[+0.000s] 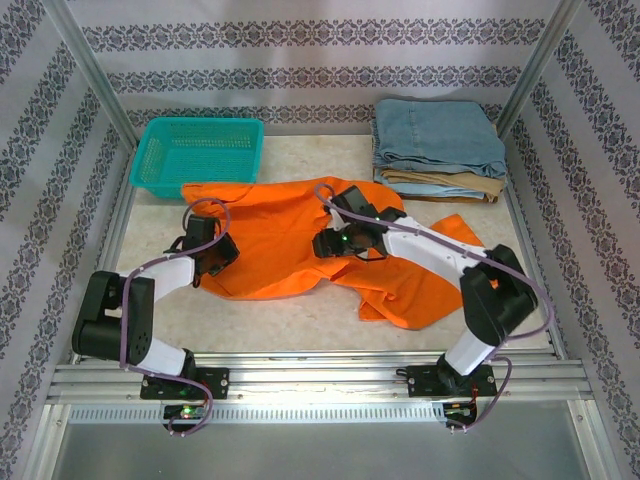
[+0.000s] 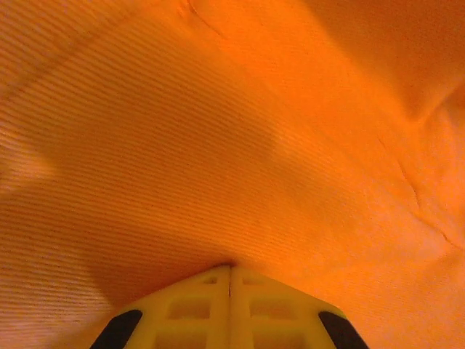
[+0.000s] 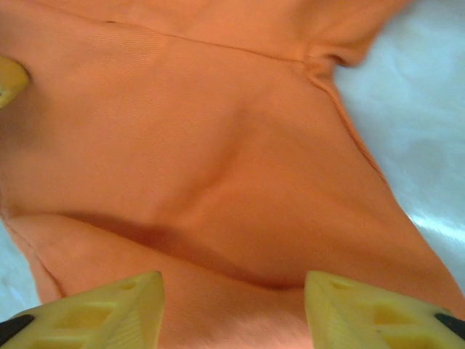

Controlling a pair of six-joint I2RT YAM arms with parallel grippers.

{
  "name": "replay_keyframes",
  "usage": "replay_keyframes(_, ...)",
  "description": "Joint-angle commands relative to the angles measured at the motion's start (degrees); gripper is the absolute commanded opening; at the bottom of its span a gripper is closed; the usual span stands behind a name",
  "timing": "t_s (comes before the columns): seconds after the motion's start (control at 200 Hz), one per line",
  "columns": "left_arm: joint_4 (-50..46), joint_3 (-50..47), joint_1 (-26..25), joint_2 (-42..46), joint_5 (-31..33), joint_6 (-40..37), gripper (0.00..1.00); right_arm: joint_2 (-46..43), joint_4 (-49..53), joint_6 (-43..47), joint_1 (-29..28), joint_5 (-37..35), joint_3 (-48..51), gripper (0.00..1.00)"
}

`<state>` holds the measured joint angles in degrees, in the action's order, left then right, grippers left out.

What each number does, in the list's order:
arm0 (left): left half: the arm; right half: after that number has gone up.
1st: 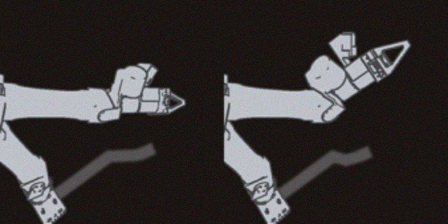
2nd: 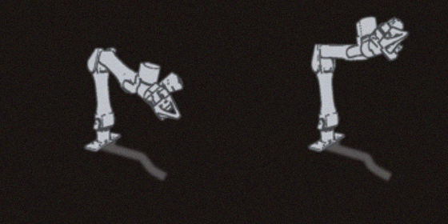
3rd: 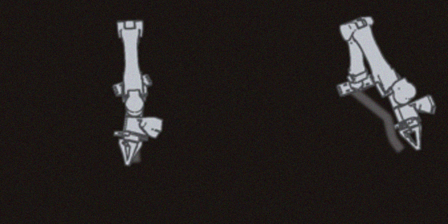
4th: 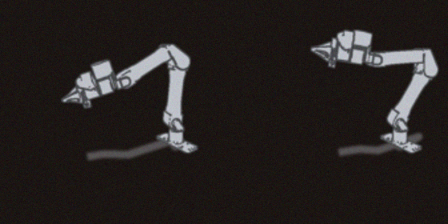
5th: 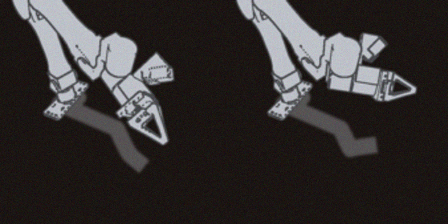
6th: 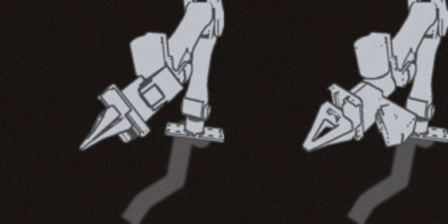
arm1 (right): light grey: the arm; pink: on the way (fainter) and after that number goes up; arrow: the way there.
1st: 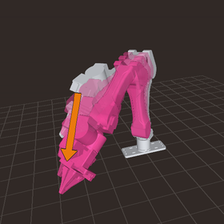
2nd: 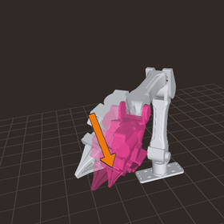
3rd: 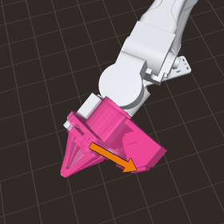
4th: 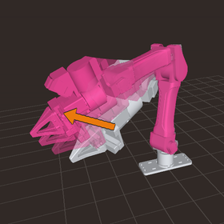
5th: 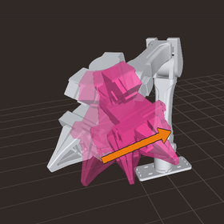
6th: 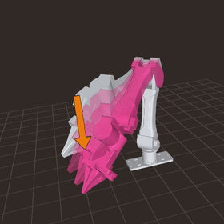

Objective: Fold and stack the trousers

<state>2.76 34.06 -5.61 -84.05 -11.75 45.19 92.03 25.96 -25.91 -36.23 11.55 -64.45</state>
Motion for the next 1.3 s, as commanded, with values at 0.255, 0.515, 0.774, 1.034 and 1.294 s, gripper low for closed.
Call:
replay_keyframes(0.255, -4.7, -10.5, 7.5, 13.6, 15.5, 4.3, 0.00, -32.6, 7.6, -10.3, 24.9, -3.0, 20.5, 0.76)
replay_keyframes(0.515, -6.5, -10.3, 12.1, 17.3, 9.3, 4.9, 0.00, -41.0, 10.0, -14.4, 46.5, 4.6, 32.2, 0.82)
replay_keyframes(0.774, -12.1, -0.8, 3.8, 18.9, 2.1, 2.5, 0.00, -34.6, 11.3, -15.9, 51.1, 5.4, 37.5, 0.80)
replay_keyframes(1.034, 1.5, -0.3, -4.9, 4.1, 1.4, 7.2, 0.05, -32.0, 7.6, -19.1, 51.1, 7.4, 42.5, 0.68)
replay_keyframes(1.294, 16.1, -5.1, -4.3, -10.1, 4.9, 11.2, 0.00, -37.6, 11.1, -17.2, 51.2, 6.3, 36.6, 0.05)
